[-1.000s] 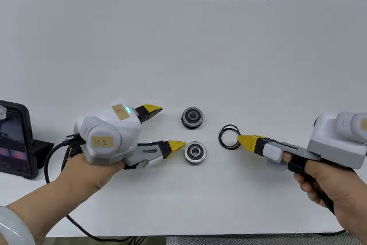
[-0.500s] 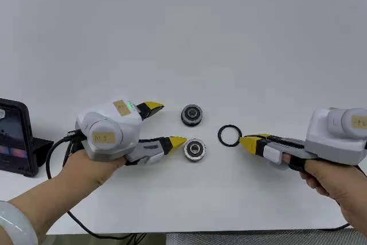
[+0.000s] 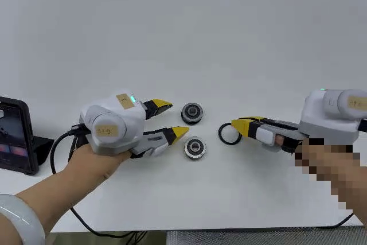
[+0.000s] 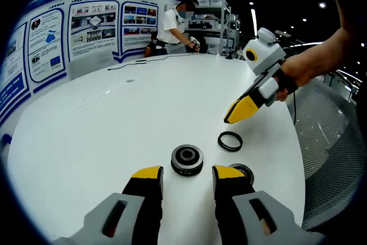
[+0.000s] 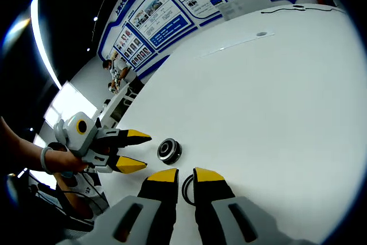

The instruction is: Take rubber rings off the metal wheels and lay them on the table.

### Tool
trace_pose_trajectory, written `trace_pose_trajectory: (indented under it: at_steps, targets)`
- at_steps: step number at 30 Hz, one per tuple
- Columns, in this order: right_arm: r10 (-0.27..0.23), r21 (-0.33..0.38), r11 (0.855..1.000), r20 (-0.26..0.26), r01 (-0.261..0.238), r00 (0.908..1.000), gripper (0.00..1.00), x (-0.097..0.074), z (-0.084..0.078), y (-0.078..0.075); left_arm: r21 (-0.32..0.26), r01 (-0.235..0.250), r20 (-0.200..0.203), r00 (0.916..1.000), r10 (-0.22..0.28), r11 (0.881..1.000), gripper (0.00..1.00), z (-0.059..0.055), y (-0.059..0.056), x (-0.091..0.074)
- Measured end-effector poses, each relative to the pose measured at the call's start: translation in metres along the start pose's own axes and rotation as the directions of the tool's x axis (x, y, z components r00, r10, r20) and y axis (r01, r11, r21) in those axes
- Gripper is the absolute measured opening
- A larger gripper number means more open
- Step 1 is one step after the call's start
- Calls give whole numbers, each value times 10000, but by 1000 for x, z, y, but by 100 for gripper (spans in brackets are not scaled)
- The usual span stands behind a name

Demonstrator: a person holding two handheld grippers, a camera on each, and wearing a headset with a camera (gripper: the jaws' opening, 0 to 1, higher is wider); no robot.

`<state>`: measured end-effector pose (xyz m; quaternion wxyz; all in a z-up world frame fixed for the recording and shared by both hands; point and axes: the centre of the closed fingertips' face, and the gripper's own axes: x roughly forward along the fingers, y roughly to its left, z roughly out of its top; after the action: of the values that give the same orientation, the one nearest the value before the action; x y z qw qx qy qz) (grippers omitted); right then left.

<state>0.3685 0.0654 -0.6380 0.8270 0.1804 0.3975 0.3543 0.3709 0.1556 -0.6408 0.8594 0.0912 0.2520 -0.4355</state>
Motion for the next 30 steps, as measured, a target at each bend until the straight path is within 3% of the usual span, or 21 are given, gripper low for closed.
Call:
trace_pose_trajectory:
  at_steps: [10, 30]
  targets:
    - [527, -35, 9986, -162, -527, 9985, 12, 25, 4, 18, 75, 165, 67, 9998, -166, 9998, 27, 10, -4, 12]
    - [735, 542, 9959, -124, -727, 9972, 12, 37, 7, 14, 487, 271, -580, 9980, -243, 9984, 17, 5, -2, 29]
